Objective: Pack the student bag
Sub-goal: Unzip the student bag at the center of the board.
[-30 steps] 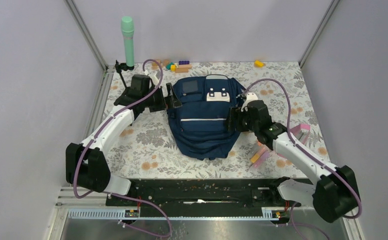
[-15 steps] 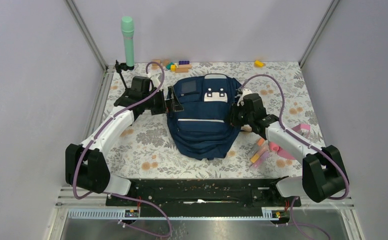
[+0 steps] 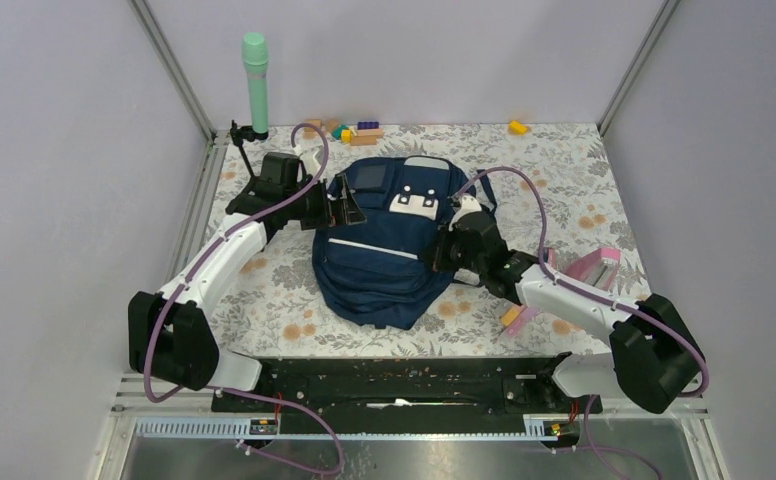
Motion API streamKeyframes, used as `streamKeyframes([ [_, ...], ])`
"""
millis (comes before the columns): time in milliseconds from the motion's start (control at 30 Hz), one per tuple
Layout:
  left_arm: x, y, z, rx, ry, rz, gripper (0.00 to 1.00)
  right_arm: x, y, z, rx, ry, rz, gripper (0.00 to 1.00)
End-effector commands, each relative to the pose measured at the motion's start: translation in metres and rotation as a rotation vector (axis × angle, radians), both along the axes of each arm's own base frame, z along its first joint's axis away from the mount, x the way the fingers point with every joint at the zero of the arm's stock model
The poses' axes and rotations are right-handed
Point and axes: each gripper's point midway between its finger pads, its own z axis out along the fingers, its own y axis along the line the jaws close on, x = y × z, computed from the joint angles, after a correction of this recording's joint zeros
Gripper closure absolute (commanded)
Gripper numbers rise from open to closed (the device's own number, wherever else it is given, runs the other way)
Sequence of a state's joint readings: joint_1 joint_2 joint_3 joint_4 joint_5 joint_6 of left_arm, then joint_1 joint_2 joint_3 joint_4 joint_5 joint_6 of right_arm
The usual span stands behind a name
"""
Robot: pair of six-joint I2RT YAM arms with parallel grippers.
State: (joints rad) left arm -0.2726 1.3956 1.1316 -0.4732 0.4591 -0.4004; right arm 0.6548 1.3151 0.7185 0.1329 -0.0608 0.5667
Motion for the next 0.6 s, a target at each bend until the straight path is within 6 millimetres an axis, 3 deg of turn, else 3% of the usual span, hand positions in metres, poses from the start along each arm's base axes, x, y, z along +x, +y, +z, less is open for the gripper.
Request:
streamKeyframes([
  [0,0.009,0.001,0.012,0.029,-0.059,-0.015,0.01,-0.02,0.045,0.046,0.147,-0.071,0.144,1.0],
  [67,0.01,0.003,0.01,0.045,-0.062,-0.014,0.01,-0.018,0.041,0.05,0.116,-0.091,0.142,0.93],
  [133,0.012,0.008,0.007,0.076,-0.064,-0.006,0.01,-0.013,0.028,0.054,0.057,-0.125,0.12,0.77],
  [167,0.014,0.012,0.004,0.101,-0.063,0.001,0.01,-0.009,0.018,0.057,0.026,-0.146,0.113,0.68],
  [367,0.02,0.029,-0.006,0.202,-0.055,0.037,0.01,0.021,-0.046,0.066,0.014,-0.166,0.066,0.38],
  [467,0.022,0.028,-0.011,0.194,-0.033,0.033,0.01,0.037,-0.069,0.061,-0.025,-0.17,0.027,0.31],
  [567,0.023,0.027,-0.018,0.166,-0.001,0.021,0.01,0.048,-0.072,0.056,-0.019,-0.198,0.068,0.33],
])
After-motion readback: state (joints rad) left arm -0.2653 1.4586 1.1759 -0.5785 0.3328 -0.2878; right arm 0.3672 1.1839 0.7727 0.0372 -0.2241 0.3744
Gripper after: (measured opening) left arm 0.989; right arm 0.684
